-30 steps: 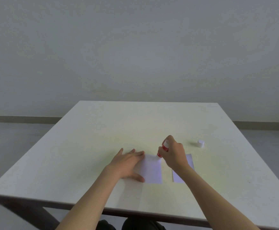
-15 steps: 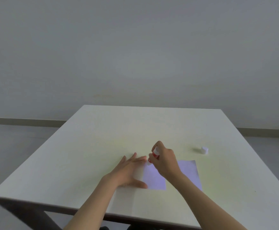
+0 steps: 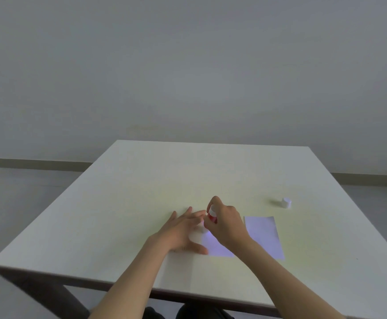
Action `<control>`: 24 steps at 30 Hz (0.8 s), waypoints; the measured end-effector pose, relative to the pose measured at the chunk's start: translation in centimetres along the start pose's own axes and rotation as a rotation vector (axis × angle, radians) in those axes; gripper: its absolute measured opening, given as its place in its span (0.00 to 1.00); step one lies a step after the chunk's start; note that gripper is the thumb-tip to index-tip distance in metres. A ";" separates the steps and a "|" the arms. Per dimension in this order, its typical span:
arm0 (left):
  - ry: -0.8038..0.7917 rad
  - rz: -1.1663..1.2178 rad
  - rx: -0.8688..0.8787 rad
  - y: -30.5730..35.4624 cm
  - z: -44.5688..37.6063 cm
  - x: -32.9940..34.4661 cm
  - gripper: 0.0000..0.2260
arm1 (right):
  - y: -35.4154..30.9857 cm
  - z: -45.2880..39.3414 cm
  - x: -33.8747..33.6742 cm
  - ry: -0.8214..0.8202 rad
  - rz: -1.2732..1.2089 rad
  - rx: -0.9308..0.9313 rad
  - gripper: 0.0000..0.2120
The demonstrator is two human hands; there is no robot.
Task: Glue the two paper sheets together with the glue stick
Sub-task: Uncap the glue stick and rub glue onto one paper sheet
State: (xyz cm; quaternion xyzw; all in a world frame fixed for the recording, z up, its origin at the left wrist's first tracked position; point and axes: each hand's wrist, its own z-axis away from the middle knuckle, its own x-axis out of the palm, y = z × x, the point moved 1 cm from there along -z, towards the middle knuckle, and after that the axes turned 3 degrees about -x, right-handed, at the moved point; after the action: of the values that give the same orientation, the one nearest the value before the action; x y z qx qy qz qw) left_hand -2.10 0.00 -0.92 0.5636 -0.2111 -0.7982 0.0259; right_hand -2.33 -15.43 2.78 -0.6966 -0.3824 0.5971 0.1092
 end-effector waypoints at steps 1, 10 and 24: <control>-0.008 -0.007 -0.003 0.1 0.0 -0.1 0.43 | -0.2 0.3 0.0 -0.009 0.008 -0.001 0.05; -0.008 -0.005 0.014 0.3 -0.2 -0.2 0.45 | -0.7 2.3 -0.8 -0.108 -0.060 0.029 0.06; -0.039 -0.047 -0.022 0.1 -0.3 -0.2 0.48 | 2.5 1.2 -4.3 -0.019 -0.063 0.156 0.04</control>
State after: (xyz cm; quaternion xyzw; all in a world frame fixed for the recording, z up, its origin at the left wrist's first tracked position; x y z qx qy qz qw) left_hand -1.77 -0.10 -0.79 0.5521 -0.1897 -0.8118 0.0092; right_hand -2.39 -20.41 4.18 -0.6680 -0.3575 0.6278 0.1786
